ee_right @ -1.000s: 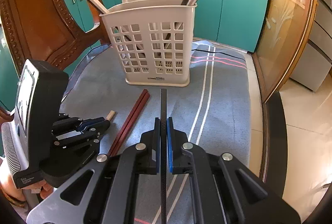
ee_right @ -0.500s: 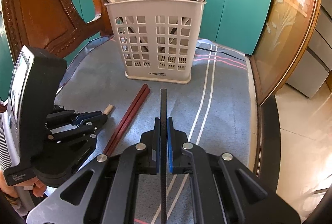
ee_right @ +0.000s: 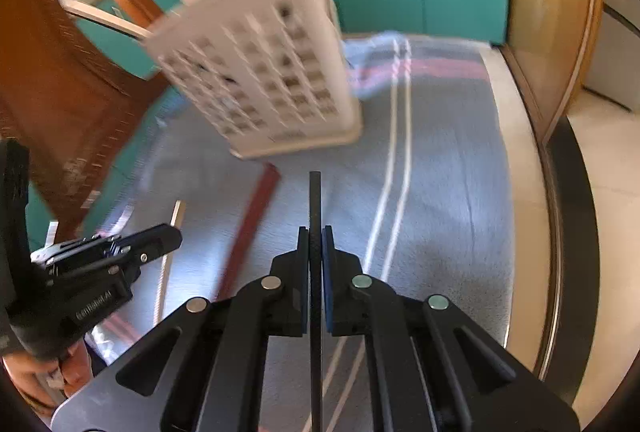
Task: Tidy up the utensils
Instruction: 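Lift both chopsticks over the white caddy and open both tools to drop them in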
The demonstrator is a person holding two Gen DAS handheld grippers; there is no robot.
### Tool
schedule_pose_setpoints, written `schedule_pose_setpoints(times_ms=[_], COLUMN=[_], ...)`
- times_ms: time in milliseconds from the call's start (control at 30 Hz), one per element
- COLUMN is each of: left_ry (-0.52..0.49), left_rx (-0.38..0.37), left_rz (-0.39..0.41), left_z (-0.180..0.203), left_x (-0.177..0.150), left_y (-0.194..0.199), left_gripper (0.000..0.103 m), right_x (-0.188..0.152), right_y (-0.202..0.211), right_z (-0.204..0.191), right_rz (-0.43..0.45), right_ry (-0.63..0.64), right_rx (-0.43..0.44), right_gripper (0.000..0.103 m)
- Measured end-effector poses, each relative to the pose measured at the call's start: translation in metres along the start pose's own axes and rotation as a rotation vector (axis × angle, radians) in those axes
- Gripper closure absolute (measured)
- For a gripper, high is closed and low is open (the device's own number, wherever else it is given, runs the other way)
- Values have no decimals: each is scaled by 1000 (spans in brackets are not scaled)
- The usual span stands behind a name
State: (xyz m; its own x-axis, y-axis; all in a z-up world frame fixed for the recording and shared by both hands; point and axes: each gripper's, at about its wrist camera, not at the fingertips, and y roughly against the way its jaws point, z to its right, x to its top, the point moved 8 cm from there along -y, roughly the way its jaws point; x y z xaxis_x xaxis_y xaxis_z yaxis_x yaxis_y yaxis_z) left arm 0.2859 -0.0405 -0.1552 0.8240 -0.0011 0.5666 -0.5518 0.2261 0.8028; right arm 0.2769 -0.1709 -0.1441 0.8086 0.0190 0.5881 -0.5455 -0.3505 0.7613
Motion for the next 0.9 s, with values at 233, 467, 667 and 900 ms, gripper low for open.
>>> schedule_pose_setpoints(times_ms=[233,467,667,900], left_ry=[-55,-112,-100,-92], left_rx=[-46,-48,-33,52], left_rz=[211,447,599,670], left_z=[16,41,52,46], left_x=[22,82,171,234], left_y=[105,196,247,238], left_gripper=[96,96,96,96], right_x=[28,81,167,213], right_y=[102,194,231,218], right_z=[-31,-59,-68,-61], right_rz=[234,460,616,668], right_ry=[30,86,118,63], right_rx=[107,117,37,-13], right_gripper=[96,96,96,96])
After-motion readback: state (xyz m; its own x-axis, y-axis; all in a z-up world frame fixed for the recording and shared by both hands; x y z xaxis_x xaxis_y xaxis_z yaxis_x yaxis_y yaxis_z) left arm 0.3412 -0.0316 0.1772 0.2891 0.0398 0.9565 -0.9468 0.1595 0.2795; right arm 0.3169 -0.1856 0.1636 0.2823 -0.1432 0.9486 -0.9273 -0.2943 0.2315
